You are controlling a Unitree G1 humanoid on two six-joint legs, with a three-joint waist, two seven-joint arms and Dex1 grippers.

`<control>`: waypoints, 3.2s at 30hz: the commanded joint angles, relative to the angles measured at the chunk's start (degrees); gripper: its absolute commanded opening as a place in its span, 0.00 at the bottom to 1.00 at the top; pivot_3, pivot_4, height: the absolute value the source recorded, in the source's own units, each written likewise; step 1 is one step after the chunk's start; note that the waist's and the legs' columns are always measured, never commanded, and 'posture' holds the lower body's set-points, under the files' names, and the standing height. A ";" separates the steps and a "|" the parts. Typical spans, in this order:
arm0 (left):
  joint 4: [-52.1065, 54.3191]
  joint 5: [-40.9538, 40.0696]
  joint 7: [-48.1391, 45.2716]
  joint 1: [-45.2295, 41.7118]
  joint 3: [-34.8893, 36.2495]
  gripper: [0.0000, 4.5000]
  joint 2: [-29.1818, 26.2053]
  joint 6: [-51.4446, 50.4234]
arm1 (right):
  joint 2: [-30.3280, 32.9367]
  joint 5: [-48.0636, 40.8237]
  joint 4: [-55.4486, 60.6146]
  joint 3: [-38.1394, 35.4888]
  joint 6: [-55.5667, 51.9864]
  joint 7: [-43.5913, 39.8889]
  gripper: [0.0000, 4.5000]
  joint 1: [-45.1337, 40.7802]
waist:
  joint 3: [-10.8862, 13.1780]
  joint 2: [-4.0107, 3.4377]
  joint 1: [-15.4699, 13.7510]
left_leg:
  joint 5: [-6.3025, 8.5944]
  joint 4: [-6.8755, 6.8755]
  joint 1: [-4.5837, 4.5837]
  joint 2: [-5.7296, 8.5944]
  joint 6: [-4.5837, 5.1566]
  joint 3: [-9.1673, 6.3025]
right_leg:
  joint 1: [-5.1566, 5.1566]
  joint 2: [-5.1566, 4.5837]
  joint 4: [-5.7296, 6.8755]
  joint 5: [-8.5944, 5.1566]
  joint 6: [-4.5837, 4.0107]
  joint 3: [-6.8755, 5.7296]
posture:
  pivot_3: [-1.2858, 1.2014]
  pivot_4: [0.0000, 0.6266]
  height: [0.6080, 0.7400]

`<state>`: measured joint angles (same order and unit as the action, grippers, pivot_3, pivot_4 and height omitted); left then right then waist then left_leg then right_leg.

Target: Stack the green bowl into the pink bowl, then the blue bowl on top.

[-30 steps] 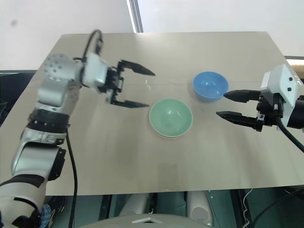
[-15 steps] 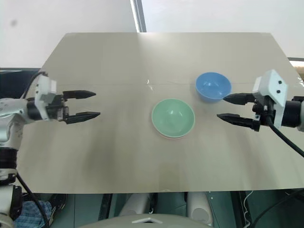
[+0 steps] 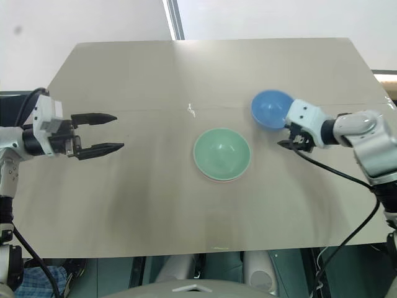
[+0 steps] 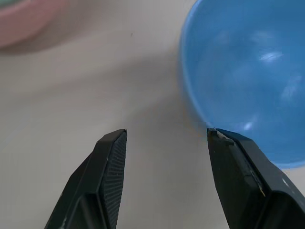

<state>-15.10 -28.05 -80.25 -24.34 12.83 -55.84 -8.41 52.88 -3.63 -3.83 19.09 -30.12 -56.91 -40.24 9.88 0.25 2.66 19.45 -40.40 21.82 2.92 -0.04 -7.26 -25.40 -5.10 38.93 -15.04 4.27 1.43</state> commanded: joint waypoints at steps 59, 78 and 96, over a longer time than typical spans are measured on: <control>4.56 -0.11 -0.39 -1.52 -1.00 0.96 0.78 -2.12 | -13.70 -4.29 29.98 -7.65 -15.83 -6.76 0.01 -7.19 | -0.08 0.05 2.26 | -0.02 -0.11 0.19 0.03 -0.04 -0.22 | -0.15 -0.16 0.13 0.01 -0.01 -0.26 | 0.52 0.24 1.00; 1.52 1.50 -2.46 -4.50 -2.98 0.96 0.92 -1.29 | 0.98 0.69 44.16 4.93 -7.43 -11.31 0.48 3.52 | -0.09 0.07 1.44 | -0.02 -0.41 0.14 0.16 -0.04 -0.07 | -0.17 -0.12 0.50 0.01 -0.01 -0.13 | 0.52 0.24 1.00; 4.27 0.32 -0.76 -1.09 -1.36 0.96 0.69 -3.15 | -0.06 -21.34 36.65 -25.99 -24.37 -10.85 0.79 5.23 | -0.09 0.09 -0.40 | -0.02 -0.69 0.15 0.08 -0.03 -0.10 | -0.16 -0.11 0.79 0.01 -0.02 -0.10 | 0.52 0.24 1.00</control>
<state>-12.65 -26.98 -81.85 -25.71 9.43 -54.34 -10.81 51.65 -20.65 31.69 -1.04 -53.67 -66.54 -37.33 9.79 0.34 2.26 19.43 -41.08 21.97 3.00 -0.07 -7.37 -25.55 -5.21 39.72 -15.04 4.26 1.32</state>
